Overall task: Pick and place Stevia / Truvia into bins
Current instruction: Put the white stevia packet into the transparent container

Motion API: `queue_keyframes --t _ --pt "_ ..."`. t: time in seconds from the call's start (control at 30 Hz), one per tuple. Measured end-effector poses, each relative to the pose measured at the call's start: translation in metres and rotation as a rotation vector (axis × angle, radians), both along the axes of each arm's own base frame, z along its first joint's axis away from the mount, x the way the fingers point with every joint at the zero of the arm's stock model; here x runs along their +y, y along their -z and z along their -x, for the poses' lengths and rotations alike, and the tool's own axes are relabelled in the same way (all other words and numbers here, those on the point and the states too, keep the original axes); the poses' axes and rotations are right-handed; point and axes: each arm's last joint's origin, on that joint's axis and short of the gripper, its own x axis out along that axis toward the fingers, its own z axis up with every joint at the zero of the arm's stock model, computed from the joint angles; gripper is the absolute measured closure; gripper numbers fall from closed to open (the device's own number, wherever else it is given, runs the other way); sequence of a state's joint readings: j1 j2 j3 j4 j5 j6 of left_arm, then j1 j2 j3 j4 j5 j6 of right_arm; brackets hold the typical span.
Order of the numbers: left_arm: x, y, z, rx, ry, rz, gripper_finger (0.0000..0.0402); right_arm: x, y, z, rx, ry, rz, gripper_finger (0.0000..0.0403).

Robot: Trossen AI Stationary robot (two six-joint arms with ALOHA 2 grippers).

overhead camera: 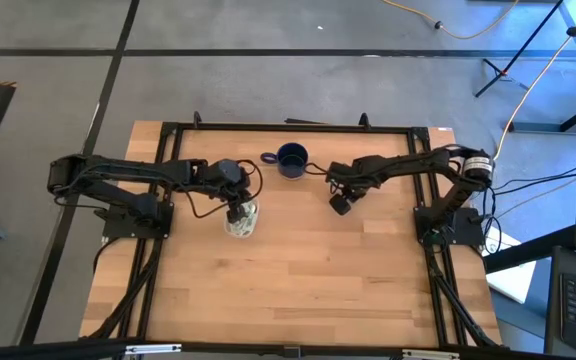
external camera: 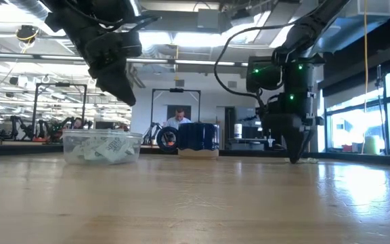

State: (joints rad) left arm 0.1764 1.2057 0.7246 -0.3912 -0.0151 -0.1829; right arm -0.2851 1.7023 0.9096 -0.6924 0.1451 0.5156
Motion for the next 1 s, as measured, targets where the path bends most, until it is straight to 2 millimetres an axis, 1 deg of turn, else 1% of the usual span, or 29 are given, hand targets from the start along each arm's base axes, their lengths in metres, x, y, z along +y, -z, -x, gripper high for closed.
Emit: queue_keyframes --t 0.17,0.27,0.37,0.47,0.57,0.63,0.73,0.9,1.0 --pt "0.0 -0.002 -0.003 -0.023 0.07 -0.064 0.0337 0.009 -0.015 -0.001 -0.076 -0.059 -0.036 0.0397" --pt "-0.002 -0.006 -0.007 -0.061 0.143 -0.13 0.0338 0.017 -0.027 -0.004 -0.175 -0.12 -0.086 0.0397" --pt "-0.008 -0.011 -0.013 -0.129 0.252 -0.213 0.0334 0.029 -0.041 -0.012 -0.328 -0.226 -0.161 0.0397" --pt "-0.018 -0.017 -0.02 -0.216 0.376 -0.283 0.0326 0.044 -0.058 -0.025 -0.538 -0.387 -0.227 0.0397" --pt "-0.027 -0.021 -0.028 -0.292 0.45 -0.336 0.0314 0.06 -0.074 -0.037 -0.746 -0.552 -0.274 0.0397" --pt "-0.032 -0.022 -0.032 -0.328 0.47 -0.351 0.0305 0.07 -0.084 -0.046 -0.884 -0.646 -0.301 0.0397" --pt "-0.039 -0.023 -0.039 -0.386 0.487 -0.363 0.0288 0.085 -0.096 -0.054 -1.031 -0.748 -0.309 0.0398" --pt "-0.048 -0.022 -0.047 -0.445 0.516 -0.374 0.0268 0.101 -0.11 -0.06 -1.18 -0.829 -0.276 0.0398" --pt "-0.052 -0.021 -0.051 -0.471 0.523 -0.377 0.0262 0.107 -0.115 -0.062 -1.229 -0.855 -0.267 0.0398"
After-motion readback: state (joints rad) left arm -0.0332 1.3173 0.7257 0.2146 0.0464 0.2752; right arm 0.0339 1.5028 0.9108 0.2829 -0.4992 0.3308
